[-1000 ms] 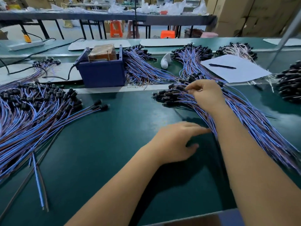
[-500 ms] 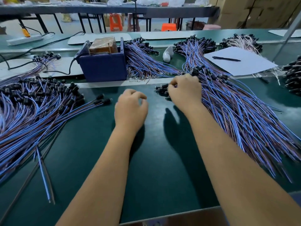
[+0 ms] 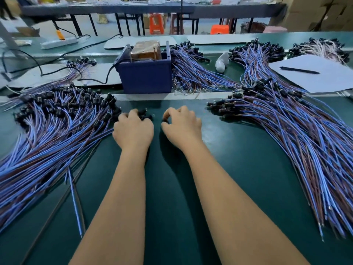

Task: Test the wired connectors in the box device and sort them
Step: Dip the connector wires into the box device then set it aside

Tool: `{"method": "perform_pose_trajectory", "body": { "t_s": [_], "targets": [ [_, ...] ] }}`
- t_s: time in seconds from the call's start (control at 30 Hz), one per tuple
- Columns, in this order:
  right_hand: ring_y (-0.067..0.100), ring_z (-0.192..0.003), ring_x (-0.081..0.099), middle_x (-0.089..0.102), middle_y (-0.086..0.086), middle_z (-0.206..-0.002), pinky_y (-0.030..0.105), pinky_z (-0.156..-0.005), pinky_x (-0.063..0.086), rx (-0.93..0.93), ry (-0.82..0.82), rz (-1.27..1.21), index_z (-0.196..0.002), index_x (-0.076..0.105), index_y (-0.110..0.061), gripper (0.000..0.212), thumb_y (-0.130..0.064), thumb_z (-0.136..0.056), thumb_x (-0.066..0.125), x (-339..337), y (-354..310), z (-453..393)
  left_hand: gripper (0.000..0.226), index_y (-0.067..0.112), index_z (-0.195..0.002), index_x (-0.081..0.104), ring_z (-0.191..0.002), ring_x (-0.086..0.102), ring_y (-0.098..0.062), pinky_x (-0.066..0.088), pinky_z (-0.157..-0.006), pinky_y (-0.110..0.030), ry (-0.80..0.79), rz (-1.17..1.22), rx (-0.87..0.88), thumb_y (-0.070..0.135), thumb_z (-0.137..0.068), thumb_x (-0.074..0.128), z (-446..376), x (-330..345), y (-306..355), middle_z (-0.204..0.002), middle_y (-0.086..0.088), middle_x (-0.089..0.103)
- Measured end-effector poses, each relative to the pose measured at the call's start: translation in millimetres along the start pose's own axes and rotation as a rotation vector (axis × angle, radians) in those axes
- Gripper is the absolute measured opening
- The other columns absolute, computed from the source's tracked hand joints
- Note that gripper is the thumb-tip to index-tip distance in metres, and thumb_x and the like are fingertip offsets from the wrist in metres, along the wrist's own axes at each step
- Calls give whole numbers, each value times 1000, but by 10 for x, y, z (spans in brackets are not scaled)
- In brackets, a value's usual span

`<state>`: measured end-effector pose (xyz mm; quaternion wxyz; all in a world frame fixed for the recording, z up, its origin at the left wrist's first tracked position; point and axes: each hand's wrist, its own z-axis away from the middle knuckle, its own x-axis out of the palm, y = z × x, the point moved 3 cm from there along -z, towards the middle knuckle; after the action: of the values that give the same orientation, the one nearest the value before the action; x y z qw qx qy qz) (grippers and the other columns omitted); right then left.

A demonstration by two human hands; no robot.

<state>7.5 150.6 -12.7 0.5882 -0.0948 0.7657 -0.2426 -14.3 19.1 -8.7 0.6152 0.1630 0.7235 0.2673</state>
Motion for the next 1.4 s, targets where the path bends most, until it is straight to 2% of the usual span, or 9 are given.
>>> {"method": "perform_pose_trajectory", "body": {
  "t_s": [0.2,0.4,0.57,0.87,1.1,1.17,1.27,1.33,1.4],
  "targets": [
    [23,-108,43,52,-1,-113,32,-83,23,-22,31,-88,-103,65,-27,20,-28,-90,50,-23,18,53,48,27,-144,45,-118,50,-33,34,-76,-38,31,-88,24,18,-96,43,-122,-12,-84,-146,-7,38],
    [21,-106,45,55,-2,-111,32,-88,30,-16,34,-148,-101,68,-25,20,-28,-92,50,-26,33,64,38,26,-133,55,-102,55,-32,35,-72,-37,61,-42,-13,21,-96,51,-147,12,-106,-131,-11,50],
    [22,-106,46,56,-1,-111,36,-95,35,0,24,-191,-100,68,-24,21,-26,-93,48,-42,33,54,27,25,-115,62,-84,46,-20,28,-53,-29,103,110,-42,22,-88,63,-154,-49,-148,-120,-3,59],
    [21,-105,46,55,-2,-111,34,-91,32,10,25,-199,-96,67,-24,20,-24,-92,47,-35,32,52,29,23,-113,67,-86,59,-19,40,-66,-30,67,257,-11,25,-87,55,-129,-68,-132,-119,-3,61],
    [21,-104,45,54,-1,-112,31,-84,27,9,24,-154,-97,66,-22,21,-23,-93,46,-40,17,49,25,13,-114,67,-88,55,-15,40,-73,-22,245,333,77,22,-101,48,-102,-101,-108,-113,-7,64],
    [22,-104,45,54,-1,-111,31,-84,27,8,27,-143,-98,66,-21,22,-23,-93,45,-37,18,45,22,13,-110,67,-84,55,-9,38,-67,-12,260,477,116,20,-100,48,-53,-105,-29,-105,-2,65],
    [27,-104,47,58,5,-111,34,-85,31,13,53,-166,-99,67,-15,28,-24,-98,40,-24,25,30,21,14,-97,72,-72,57,-2,44,-66,-15,149,956,99,14,-95,51,67,-60,168,-87,4,68],
    [30,-102,51,63,9,-106,39,-88,38,36,89,-302,-95,66,-9,30,-20,-99,39,-42,46,26,26,8,-89,72,-76,62,-8,49,-73,-18,-39,1332,92,9,-97,48,159,-15,332,-83,0,71],
    [29,-89,55,65,7,-88,38,-78,43,96,121,-515,-83,62,-8,27,-18,-96,42,-64,90,29,34,2,-85,71,-78,64,-16,52,-76,-23,-303,1583,114,14,-99,42,256,34,490,-82,-7,72]
  ]
}}
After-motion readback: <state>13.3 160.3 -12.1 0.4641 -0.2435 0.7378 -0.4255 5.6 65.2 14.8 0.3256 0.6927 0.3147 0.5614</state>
